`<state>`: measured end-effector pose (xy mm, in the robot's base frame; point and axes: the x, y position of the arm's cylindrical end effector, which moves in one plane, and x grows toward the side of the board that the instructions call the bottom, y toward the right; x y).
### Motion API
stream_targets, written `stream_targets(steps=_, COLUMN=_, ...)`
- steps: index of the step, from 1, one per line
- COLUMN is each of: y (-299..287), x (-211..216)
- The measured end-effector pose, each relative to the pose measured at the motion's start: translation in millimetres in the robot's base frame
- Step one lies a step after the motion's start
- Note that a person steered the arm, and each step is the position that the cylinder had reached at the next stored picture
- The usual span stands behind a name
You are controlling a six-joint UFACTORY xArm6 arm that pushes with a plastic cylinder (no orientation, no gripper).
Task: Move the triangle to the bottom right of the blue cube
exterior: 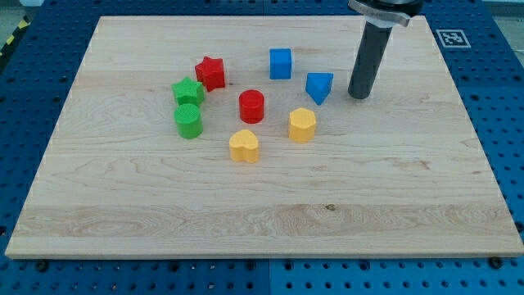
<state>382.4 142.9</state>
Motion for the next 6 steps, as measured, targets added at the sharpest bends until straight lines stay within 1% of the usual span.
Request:
stream_targets(steps=1, y=-18.2, x=-15.4)
stream_targets(steps=2, y=-30.3, x=-21.3)
stream_targets(steps=3, y=-30.4, x=-21.3)
stream_targets(steps=5, y=-58.2, x=-21.3)
stream_targets(steps=6, y=-59.7, x=-39.9)
